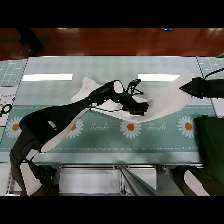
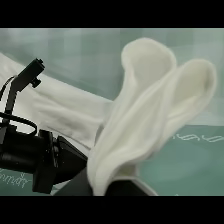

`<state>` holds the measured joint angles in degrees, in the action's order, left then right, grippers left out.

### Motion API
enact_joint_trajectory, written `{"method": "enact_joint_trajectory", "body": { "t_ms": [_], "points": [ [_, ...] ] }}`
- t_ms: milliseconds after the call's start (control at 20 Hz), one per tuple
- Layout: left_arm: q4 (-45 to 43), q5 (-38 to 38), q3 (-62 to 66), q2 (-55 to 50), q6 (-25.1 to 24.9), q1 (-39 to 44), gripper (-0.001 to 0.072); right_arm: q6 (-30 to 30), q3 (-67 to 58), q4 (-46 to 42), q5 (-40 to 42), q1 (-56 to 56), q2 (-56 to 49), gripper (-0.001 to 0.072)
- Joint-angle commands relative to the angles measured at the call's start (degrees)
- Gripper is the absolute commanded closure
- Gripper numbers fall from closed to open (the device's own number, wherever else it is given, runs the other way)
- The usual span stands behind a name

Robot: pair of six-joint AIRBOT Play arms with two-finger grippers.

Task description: Fold the shirts.

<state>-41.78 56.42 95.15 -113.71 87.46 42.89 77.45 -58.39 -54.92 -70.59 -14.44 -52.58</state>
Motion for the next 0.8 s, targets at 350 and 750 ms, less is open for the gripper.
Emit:
{"method": "enact_joint_trajectory", "body": {
  "t_ms": [350,750],
  "points": [
    [-20.44,2.10,-10.62,26.84,0.61,-20.06,0.0691,4.22,-2.95,6.16,10.86,15.23,-4.85,0.0688],
    [-20.37,-4.07,-42.23,60.19,0.28,-33.59,0.0690,4.20,-29.46,15.43,16.46,37.27,-38.53,0.0688]
  ]
}}
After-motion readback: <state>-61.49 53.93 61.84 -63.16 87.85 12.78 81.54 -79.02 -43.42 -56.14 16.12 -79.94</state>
